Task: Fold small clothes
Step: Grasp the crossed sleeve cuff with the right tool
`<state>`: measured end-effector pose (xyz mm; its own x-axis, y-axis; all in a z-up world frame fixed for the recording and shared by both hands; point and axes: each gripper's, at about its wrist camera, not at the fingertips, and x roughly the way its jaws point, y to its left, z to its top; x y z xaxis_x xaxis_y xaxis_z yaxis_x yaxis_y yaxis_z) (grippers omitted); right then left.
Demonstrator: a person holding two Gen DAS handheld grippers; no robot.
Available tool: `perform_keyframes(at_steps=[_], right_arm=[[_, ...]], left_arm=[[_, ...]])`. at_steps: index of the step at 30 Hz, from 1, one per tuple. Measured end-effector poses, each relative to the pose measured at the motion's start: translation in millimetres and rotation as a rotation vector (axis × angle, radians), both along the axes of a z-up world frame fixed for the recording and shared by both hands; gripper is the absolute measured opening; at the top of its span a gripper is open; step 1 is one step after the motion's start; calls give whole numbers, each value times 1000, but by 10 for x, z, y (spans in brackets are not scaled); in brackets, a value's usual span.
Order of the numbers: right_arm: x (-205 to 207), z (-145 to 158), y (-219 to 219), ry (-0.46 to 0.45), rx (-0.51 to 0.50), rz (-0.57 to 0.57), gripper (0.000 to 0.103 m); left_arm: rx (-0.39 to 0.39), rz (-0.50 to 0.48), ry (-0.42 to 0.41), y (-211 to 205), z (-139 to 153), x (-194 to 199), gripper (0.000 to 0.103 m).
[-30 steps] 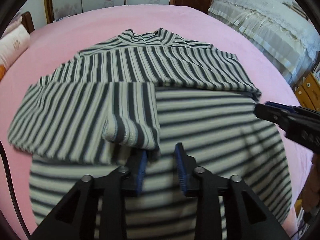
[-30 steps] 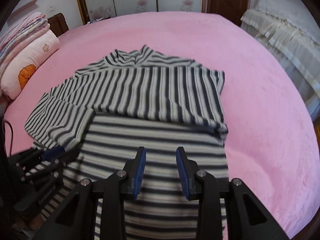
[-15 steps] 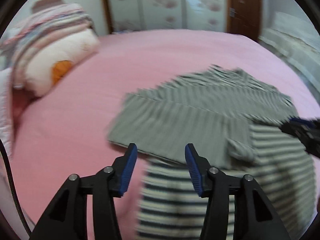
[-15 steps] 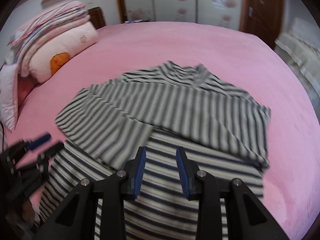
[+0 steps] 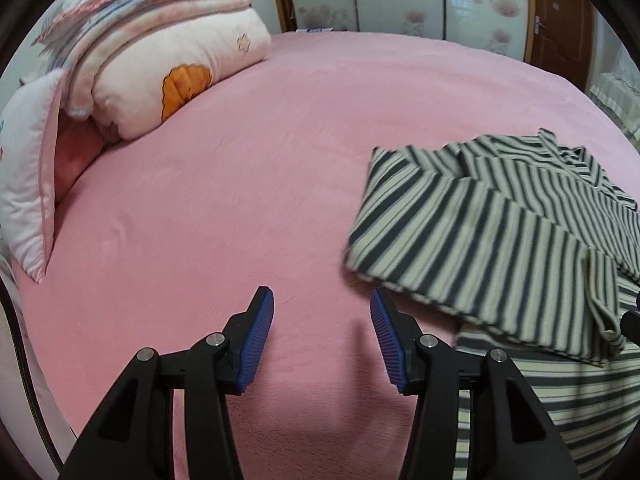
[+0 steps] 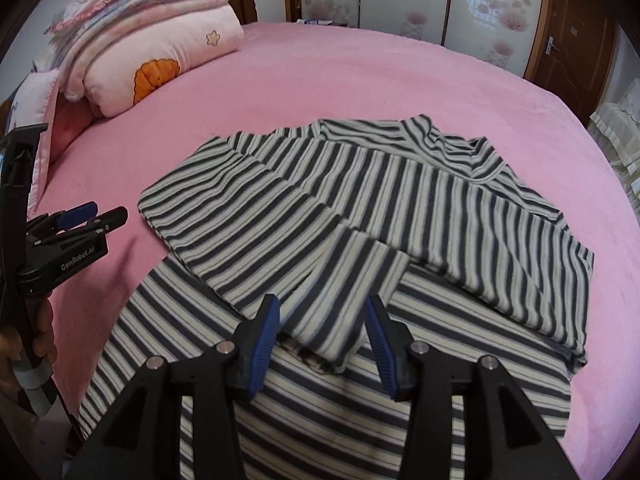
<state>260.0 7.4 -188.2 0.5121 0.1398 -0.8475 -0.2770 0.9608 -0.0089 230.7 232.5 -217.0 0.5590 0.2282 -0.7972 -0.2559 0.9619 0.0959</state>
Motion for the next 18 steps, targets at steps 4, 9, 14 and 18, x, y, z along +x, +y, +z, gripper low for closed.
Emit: perform_keyframes(at_steps=[4, 9, 14, 18], right_arm=[[194, -106, 77, 51, -28, -60, 44], [513, -304, 87, 131, -35, -195, 45], [682, -496, 120, 187, -79, -258, 45], [672, -550, 99, 193, -95, -256, 42]], left_arm=[[-32, 17, 8, 100, -91, -8, 49], [-49, 15, 8, 144, -125, -25, 49], [-66, 8, 4, 143, -137, -26, 49], [-74, 2, 2, 139, -143, -30, 49]])
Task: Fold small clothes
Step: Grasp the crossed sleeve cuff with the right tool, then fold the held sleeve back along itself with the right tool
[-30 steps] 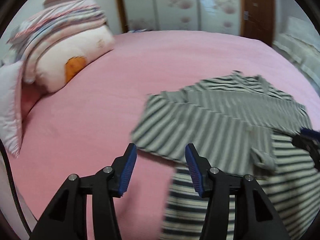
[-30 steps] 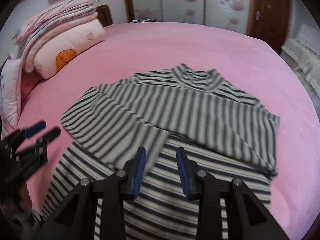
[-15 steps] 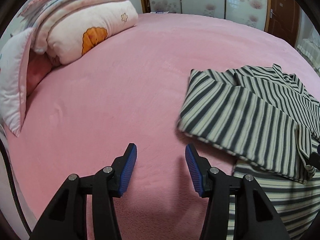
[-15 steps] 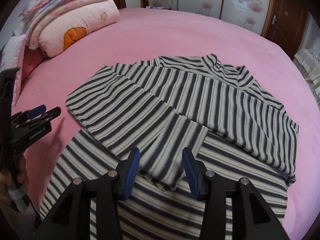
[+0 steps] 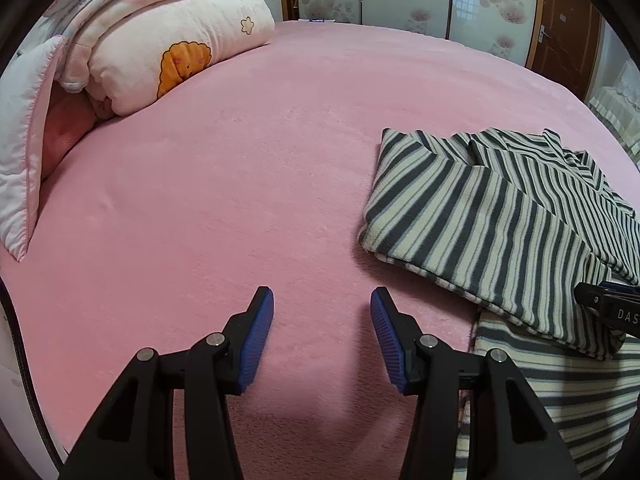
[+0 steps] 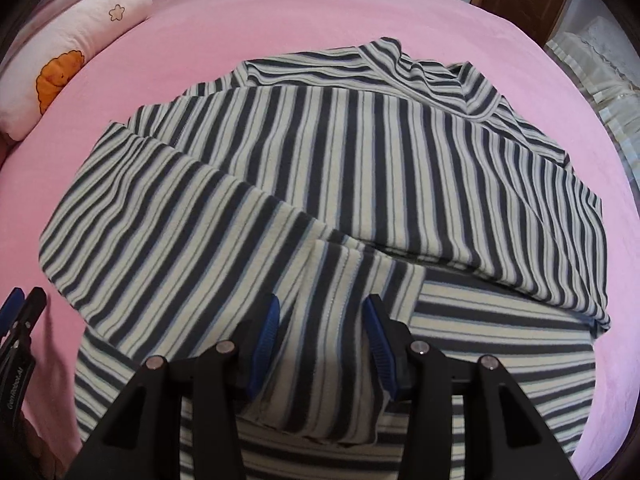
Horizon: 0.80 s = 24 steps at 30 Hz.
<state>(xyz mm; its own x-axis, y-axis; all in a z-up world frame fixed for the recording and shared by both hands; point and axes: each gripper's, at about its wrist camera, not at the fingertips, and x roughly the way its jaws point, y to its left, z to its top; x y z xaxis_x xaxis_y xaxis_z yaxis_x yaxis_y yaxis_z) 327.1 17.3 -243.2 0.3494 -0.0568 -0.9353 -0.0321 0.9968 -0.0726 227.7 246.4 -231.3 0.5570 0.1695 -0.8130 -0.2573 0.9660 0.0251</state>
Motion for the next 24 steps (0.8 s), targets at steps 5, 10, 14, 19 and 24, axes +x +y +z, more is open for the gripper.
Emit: perform_keyframes(at_steps=[5, 10, 14, 19, 24], right_arm=[[-66, 105, -184, -20, -15, 31, 10], [-84, 570, -443, -138, 13, 96, 10], [1, 1077, -566, -252, 49, 126, 10], [97, 1660, -463, -356, 97, 188, 10], [0, 2057, -185, -405, 171, 273, 10]], left_arm=[[-6, -19, 3, -15, 10, 7, 49], [-13, -51, -14, -111, 82, 22, 49], [-17, -67, -24, -224, 130, 63, 50], [-32, -69, -16, -306, 140, 136, 50], [-65, -50, -9, -274, 136, 163, 50]])
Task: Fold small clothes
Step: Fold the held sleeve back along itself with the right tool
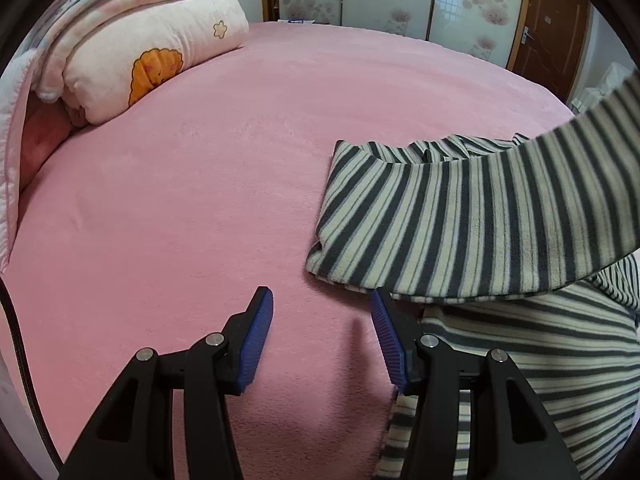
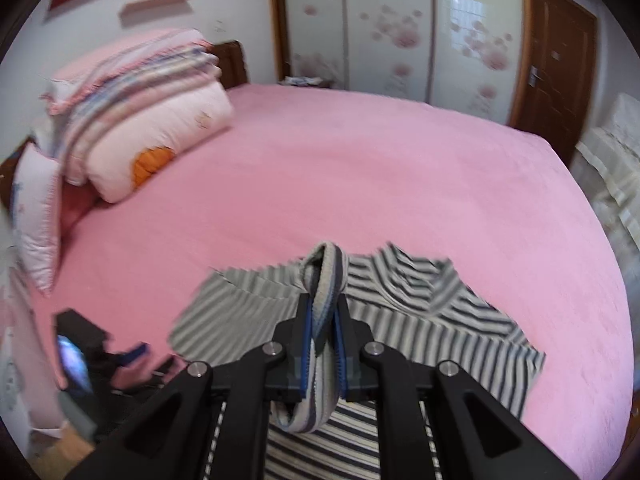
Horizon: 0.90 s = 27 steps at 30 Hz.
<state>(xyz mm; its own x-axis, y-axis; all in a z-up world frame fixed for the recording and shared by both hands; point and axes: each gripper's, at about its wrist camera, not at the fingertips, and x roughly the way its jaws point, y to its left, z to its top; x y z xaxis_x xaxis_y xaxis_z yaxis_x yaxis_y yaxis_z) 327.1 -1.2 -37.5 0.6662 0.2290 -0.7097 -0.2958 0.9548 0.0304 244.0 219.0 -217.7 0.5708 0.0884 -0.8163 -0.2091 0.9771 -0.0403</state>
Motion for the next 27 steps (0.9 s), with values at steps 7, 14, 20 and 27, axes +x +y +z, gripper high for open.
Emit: perform_keyframes(at_steps=[7, 14, 20, 27], right_arm=[[-7, 224, 367, -55, -5, 76, 10], [169, 429, 291, -118, -40, 56, 10], [369, 489, 50, -147, -80, 8, 10], [613, 381, -381, -141, -102, -93, 10]], left_arm=[[-40, 13, -3, 56, 5, 5, 50], [-74, 2, -20, -16, 15, 63, 55], [-62, -4, -3, -165, -71, 239, 56], [-53, 11, 16, -285, -137, 526, 56]])
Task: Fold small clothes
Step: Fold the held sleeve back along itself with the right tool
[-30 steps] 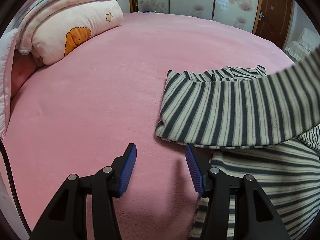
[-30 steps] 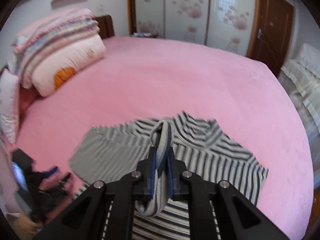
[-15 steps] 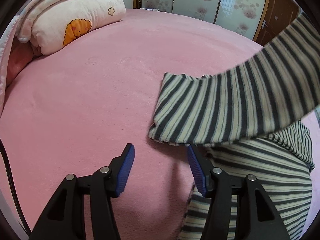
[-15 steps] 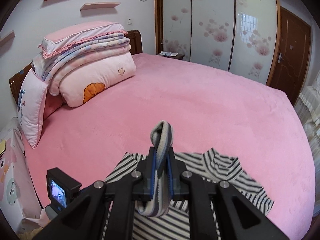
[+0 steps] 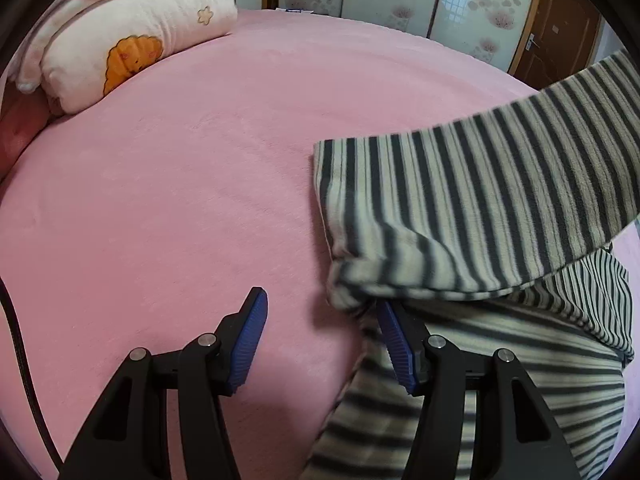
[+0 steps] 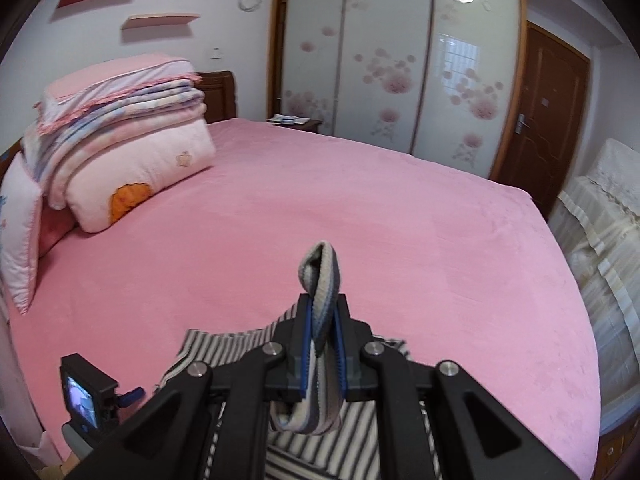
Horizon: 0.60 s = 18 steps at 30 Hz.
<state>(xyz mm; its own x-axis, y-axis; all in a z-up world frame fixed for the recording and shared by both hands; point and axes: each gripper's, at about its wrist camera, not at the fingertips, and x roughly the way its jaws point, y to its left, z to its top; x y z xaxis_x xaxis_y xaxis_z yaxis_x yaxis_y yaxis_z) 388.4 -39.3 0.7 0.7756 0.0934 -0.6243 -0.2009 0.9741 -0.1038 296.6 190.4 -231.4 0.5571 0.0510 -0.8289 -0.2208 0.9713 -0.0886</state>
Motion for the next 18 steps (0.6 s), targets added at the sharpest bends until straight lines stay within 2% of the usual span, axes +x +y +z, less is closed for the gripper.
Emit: perform_keyframes(at_steps=[4, 10, 14, 18], right_arm=[[123, -102, -388, 22, 14, -86, 10], [213, -419, -1111, 106, 72, -225, 10], [302, -854, -1611, 228, 145, -281, 10], [404, -1407, -1830, 342, 127, -325, 10]], left_arm=[[37, -17, 3, -112, 1, 77, 56], [97, -21, 38, -203, -62, 163, 56], [120, -19, 50, -198, -90, 200, 56], [134, -18, 55, -241, -94, 182, 57]])
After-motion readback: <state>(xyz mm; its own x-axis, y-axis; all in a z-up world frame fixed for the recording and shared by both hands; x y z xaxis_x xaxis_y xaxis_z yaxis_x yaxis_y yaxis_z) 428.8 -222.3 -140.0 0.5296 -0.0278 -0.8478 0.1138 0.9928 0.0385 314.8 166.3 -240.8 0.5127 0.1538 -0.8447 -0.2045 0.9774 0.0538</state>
